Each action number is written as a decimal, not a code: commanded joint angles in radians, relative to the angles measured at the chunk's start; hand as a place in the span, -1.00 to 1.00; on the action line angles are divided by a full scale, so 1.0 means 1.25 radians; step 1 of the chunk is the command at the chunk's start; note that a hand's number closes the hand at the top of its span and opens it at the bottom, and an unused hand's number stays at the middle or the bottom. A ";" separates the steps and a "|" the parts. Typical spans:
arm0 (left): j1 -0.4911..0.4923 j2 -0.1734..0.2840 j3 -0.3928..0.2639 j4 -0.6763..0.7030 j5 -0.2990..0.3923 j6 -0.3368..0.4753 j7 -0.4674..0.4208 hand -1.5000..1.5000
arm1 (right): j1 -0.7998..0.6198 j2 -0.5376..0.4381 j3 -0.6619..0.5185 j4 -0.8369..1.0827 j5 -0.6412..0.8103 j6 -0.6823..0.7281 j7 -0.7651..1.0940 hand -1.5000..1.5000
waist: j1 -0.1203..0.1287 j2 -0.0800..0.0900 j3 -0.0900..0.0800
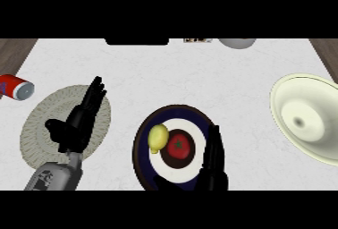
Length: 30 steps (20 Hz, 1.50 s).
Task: Pick the tomato from the plate and place it in the bowl
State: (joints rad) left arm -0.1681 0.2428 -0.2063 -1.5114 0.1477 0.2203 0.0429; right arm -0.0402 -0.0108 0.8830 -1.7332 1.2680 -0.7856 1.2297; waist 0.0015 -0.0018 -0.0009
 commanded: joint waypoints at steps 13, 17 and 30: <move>0.002 -0.005 0.006 -0.024 -0.015 -0.014 0.021 0.00 | -0.044 0.008 -0.005 0.100 -0.099 -0.238 0.118 -1.00 | 0.008 0.002 0.001; 0.005 -0.031 -0.009 -0.026 -0.036 0.005 0.031 0.00 | -0.063 0.008 -0.009 0.144 -0.121 -0.262 0.103 -1.00 | 0.004 0.001 0.001; -0.014 -0.056 -0.001 -0.034 -0.062 0.009 0.059 0.00 | -0.133 0.008 -0.055 0.342 -0.190 -0.252 0.113 -1.00 | 0.004 0.002 0.001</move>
State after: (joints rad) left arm -0.1604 0.1891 -0.2029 -1.5375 0.0891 0.2137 0.0734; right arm -0.1563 -0.0048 0.8161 -1.3538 1.0496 -1.1002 1.2192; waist 0.0072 0.0006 -0.0001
